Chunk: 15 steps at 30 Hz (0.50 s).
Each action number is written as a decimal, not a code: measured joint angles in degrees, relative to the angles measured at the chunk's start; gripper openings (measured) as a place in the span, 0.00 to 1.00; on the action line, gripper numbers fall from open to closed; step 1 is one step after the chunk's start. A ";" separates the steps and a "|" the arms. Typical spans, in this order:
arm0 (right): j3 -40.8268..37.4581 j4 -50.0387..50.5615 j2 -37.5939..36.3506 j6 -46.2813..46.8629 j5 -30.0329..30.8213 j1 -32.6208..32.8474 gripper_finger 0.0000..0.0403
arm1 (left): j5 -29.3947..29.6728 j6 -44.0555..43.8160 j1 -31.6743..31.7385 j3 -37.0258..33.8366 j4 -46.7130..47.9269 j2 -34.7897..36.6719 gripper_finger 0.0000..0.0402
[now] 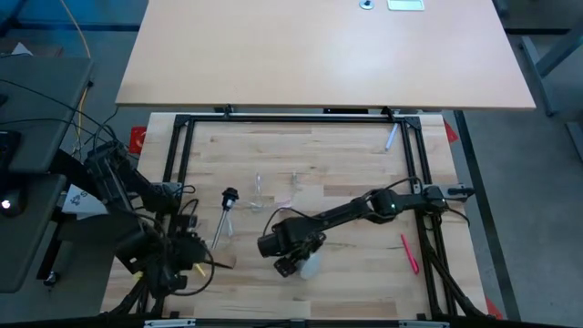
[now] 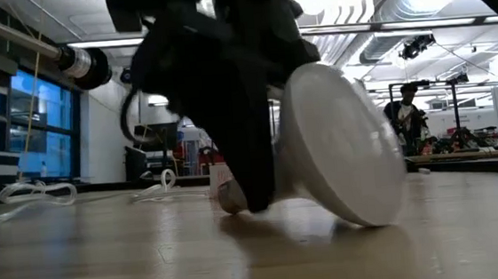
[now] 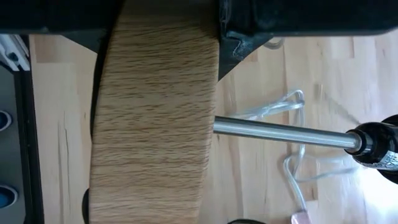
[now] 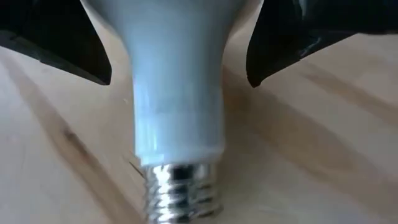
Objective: Screw lightbulb
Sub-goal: Insert the light bulb into the lamp holder
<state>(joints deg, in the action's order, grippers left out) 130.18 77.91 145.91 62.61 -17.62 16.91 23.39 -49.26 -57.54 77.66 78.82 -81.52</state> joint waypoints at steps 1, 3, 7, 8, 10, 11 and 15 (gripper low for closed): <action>-0.44 -0.31 0.04 1.87 0.02 0.06 0.89 | 0.47 0.03 -0.37 0.01 -0.01 0.00 0.27; -0.73 -0.32 0.04 3.99 0.18 0.14 0.89 | 1.17 0.03 -0.96 0.01 0.00 0.00 0.27; -0.73 -0.28 0.04 4.46 3.21 0.59 0.80 | 3.40 0.02 -1.95 0.00 -0.19 0.00 0.27; -0.73 -0.03 0.04 4.45 3.75 0.69 0.75 | 4.34 0.03 -2.15 0.01 -0.43 0.02 0.27; -0.73 0.17 0.04 3.58 4.09 0.84 0.62 | 5.19 0.10 -2.25 0.01 -0.77 0.07 0.27; -0.72 0.26 0.04 2.55 4.08 0.94 0.54 | 5.13 0.31 -2.25 0.00 -0.76 0.07 0.27; 1.29 1.76 0.04 -5.04 4.71 1.74 0.38 | 4.23 1.86 -2.23 -0.01 -0.73 0.07 0.27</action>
<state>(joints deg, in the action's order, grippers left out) 131.47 79.66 145.95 57.56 -12.92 18.65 27.62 -47.40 -59.77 77.65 78.08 -81.45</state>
